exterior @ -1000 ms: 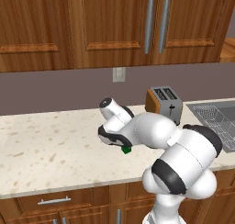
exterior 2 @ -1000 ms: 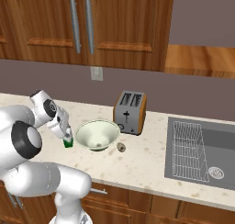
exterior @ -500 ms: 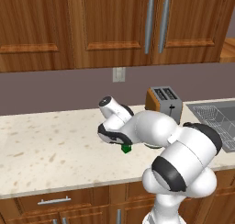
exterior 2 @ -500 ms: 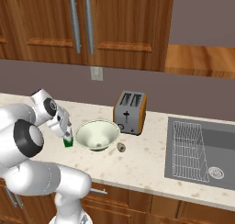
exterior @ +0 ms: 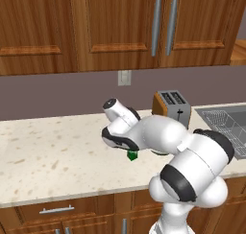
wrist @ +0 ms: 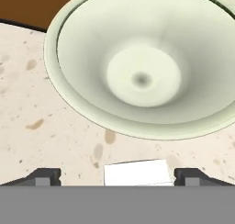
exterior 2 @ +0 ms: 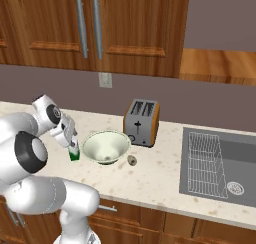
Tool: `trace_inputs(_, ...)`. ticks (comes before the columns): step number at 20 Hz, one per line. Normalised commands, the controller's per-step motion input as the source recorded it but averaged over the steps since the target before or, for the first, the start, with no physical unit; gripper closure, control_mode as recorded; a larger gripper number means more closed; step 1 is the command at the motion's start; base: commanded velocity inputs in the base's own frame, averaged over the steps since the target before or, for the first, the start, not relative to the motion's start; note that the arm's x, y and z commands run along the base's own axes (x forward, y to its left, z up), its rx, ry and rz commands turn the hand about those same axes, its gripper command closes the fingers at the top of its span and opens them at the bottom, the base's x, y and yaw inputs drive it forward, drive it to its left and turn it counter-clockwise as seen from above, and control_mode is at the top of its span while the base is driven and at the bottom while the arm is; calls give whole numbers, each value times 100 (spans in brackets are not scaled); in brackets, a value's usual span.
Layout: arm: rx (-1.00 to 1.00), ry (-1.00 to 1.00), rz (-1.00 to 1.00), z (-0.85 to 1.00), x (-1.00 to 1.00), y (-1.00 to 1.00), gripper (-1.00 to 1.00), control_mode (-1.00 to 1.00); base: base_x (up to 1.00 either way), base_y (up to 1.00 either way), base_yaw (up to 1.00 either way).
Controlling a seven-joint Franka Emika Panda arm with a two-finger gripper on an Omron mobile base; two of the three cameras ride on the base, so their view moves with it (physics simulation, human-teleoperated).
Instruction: Gather the eggs and milk located in the vicinity of the sink area and place them right next to the bowl.
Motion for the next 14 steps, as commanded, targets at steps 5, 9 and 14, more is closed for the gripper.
trace_inputs(5,0,-4,0,37,0,0,-100,-100,0,0,0)
trace_inputs(9,0,-7,0,49,0,0,-100,-100,0,0,0)
trace_inputs(14,3,-4,5,53,0,-2,-100,-100,0,0,0)
